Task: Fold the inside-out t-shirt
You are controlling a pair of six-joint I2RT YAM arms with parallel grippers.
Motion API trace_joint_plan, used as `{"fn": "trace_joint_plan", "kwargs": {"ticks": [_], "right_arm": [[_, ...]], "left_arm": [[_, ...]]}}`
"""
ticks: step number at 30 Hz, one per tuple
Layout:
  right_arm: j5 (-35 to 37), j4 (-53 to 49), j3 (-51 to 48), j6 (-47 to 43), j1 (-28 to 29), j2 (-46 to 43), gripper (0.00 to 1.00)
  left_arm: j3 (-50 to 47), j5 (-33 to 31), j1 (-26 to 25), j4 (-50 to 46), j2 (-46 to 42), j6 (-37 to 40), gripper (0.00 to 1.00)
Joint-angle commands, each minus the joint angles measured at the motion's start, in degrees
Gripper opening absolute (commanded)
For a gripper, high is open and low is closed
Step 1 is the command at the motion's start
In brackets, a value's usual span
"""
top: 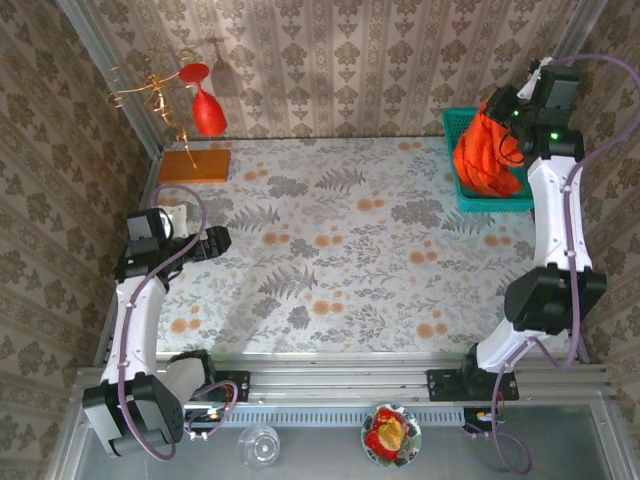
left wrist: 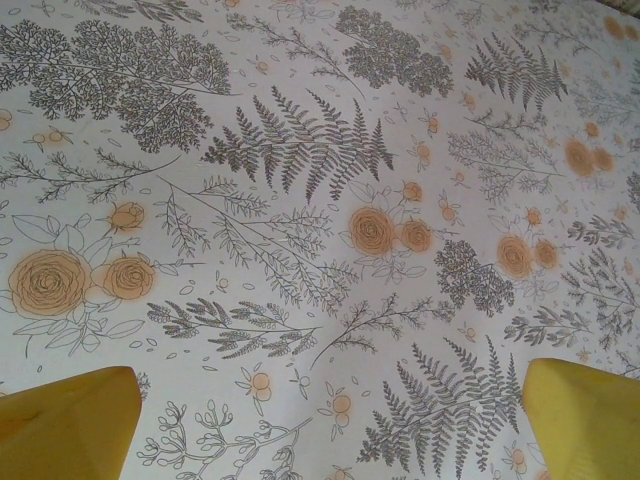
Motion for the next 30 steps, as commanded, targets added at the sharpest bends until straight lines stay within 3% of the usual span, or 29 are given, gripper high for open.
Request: {"fn": "trace_joint_plan", "kwargs": {"ticks": [1,4,9,17,21,26,30], "right_arm": [[-6.86,-2.14,2.37,0.33,2.29,-4.98,0.00],[-13.14,-0.62,3.85,3.97,5.33,-7.76,0.00],[-15.62,0.26,9.23,5.17,15.60,-9.53,0.00],[-15.28,2.29,20.56,6.25,31.58,-4.97,0.00],[-14.46,0.66,27.68,4.56,35.88,-1.15,0.00],[-4.54,-5.88,25.47,-1.89,36.03,-1.10,0.00],[6.91,-7.70,7.11,-6.66,35.62,-5.87,0.00]], "left_arm": [[-0.73,0.91,-0.36,0.57,-1.22,0.25,0.98],[-0.97,0.85,-0.49,0.79,-1.61,0.43,0.98],[-1.08,0.33,-0.58,1.15,-2.31,0.57,0.98],[-1.15,-0.20,-0.76,0.92,-2.35,0.80,0.98],[-1.10,-0.51,-0.76,0.83,-2.49,0.92,0.97],[-1.19,-0.83,-0.82,0.92,-3.11,0.96,0.97],[-1.17,-1.21,-0.84,0.92,-3.29,1.00,0.97]]}}
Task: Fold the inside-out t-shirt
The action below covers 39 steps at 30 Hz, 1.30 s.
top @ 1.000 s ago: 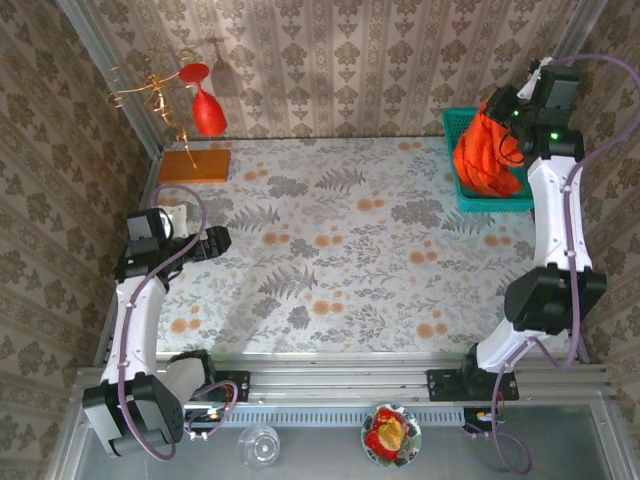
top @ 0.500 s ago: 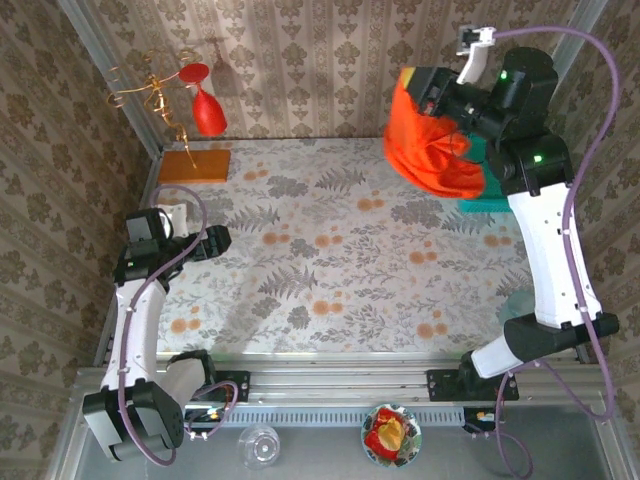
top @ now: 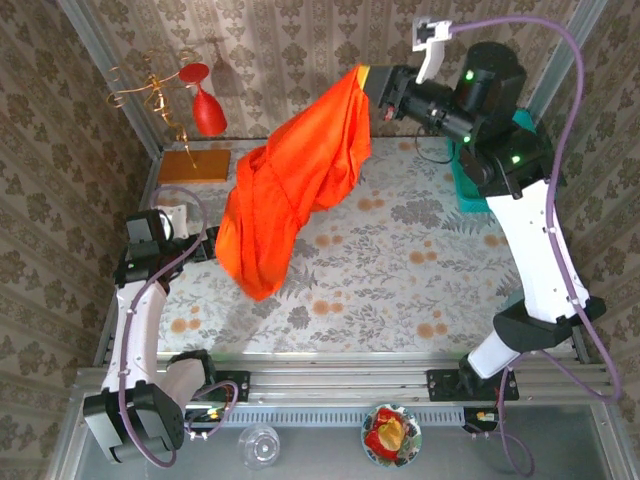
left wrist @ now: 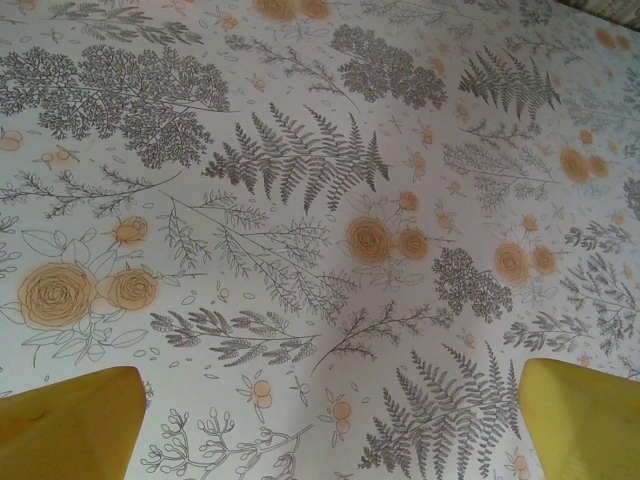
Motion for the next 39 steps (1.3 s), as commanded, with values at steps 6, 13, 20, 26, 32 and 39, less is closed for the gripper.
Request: {"fn": "trace_joint_plan", "kwargs": {"ticks": [6,13,20,26,32,39], "right_arm": [[19.82,-6.54,-37.13,-6.15,-4.75,-5.85,0.37],[17.80,-7.71,-49.96,-6.01,-7.37,-6.38,0.49],[6.20,-3.33,-55.83,-3.59,-6.94,-5.00,0.49],[-2.98,2.25,-59.04,-1.70,-3.87,-0.56,0.46],[-3.95,4.76,-59.56,0.51,2.49,4.87,0.41],[-2.77,4.57,-58.05,0.89,8.58,11.45,0.37]], "left_arm": [[-0.47,-0.06,-0.43,0.21,-0.04,1.14,0.96],[0.04,-1.58,-4.35,-0.52,1.32,0.28,0.95],[-0.49,-8.18,-20.80,2.41,4.18,-6.37,0.89],[-0.79,-11.05,-33.69,8.97,12.54,-11.78,0.76],[0.80,-13.86,-42.11,12.14,22.59,-14.15,0.67],[1.15,-12.41,-43.65,18.33,29.99,-16.82,0.49]]}}
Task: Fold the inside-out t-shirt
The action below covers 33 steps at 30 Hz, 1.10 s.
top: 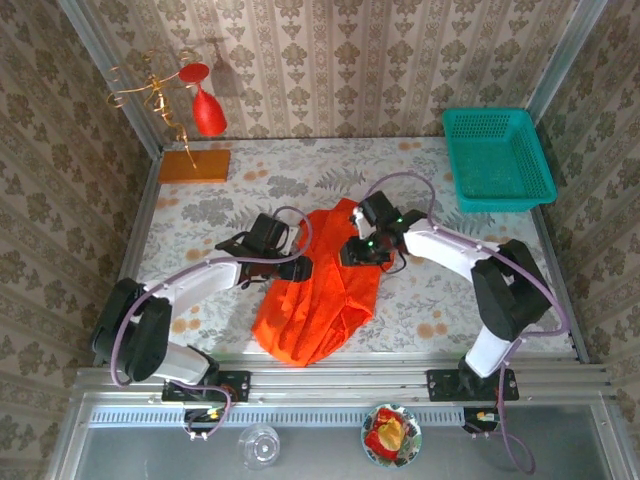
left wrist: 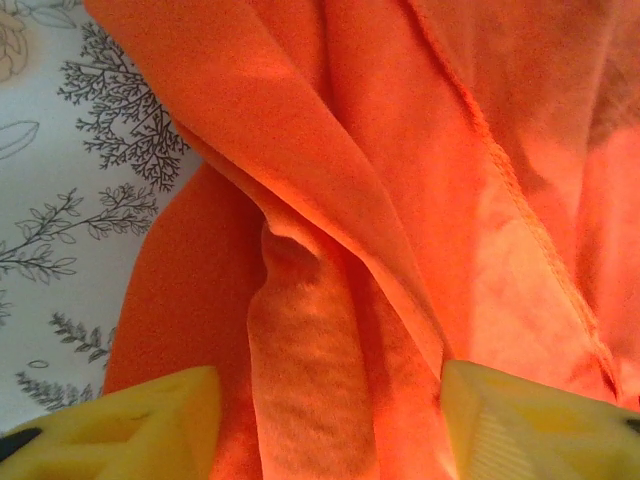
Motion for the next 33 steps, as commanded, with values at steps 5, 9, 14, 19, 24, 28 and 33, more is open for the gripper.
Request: {"fn": "trace_joint_plan", "kwargs": {"ticks": [5,9,14,19,24,28,33], "right_arm": [[-0.76,1.72,1.05,1.88,2.83,5.40,0.33],[-0.92,2.31,1.87,2.09,3.37,6.43,0.07],[1.61,4.66,2.39,2.98,3.24,2.89,0.00],[5.63,3.50,8.71,1.25,2.05,-0.96,0.00],[8.88,0.66,18.32,-1.03,-1.14,-3.59,0.00],[12.10,0.16,22.35,-1.88,-4.01,-7.41,0.00],[14.82,-0.06,22.06,-2.38,-6.88,-13.96,0.00]], "left_arm": [[3.17,0.08,-0.12,5.30,3.90,-2.57,0.27],[5.93,-0.56,0.90,4.06,2.89,-0.74,0.05],[12.81,0.82,5.06,0.87,0.08,2.09,0.00],[25.46,2.77,8.10,-5.65,-1.55,7.78,0.00],[39.75,4.45,9.03,-12.00,-1.62,11.78,0.00],[44.92,5.76,9.03,-12.99,-3.98,13.95,0.00],[42.98,8.56,9.03,-12.63,-8.04,13.56,0.00]]}}
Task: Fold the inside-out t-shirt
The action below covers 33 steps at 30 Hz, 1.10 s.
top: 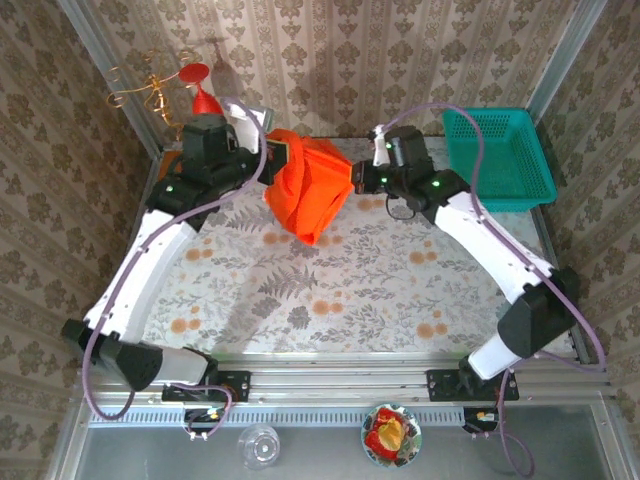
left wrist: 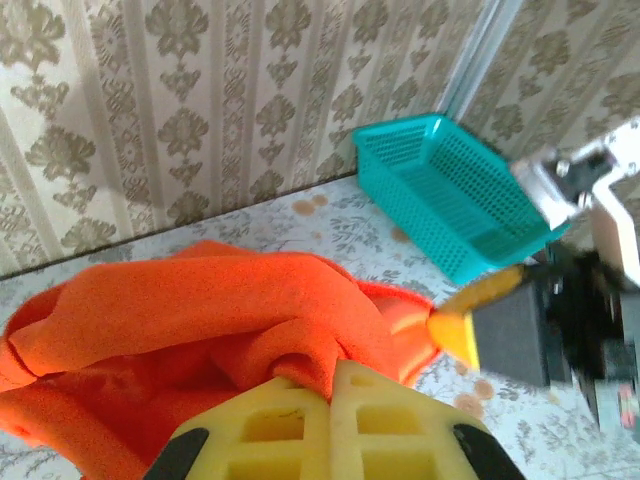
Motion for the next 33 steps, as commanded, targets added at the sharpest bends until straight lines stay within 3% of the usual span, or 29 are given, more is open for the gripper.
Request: {"fn": "trace_joint_plan", "kwargs": {"ticks": [1,9,12,17,22,27,31,33], "right_arm": [[3.91,-2.31,0.01,-1.56,-1.08,-4.93,0.00],[3.95,-3.15,-0.17,-2.30,-0.93,-14.73,0.00],[5.22,-3.93,0.04,-3.12,-0.93,-14.89,0.00],[6.15,-5.46,1.07,-4.12,-2.05,-10.08,0.00],[4.32,-10.41,6.40,-3.57,-4.33,0.36,0.00],[0.21,-11.60,9.83,-3.34,-4.49,4.86,0.00],[0.78,-11.77,9.85,-4.08,-4.79,4.27,0.00],[0.95,-12.75,9.89,-4.56,-5.25,3.84,0.00]], "left_arm": [[-1.94,3.85,0.24,-1.31,-2.73,1.24,0.00],[-11.74,5.19,0.29,1.71,-3.94,-2.36,0.00],[-12.29,9.43,0.25,2.36,-1.92,-4.03,0.00],[-13.78,11.38,-2.05,3.54,-0.47,-4.32,0.00],[-15.17,15.21,-5.69,5.26,-0.74,-4.68,0.00],[-14.98,26.19,-11.45,10.00,-0.80,-2.78,0.00],[-13.09,28.29,-14.46,7.03,2.84,0.98,0.09],[-11.95,26.35,-14.87,4.95,4.72,1.76,0.21]]}}
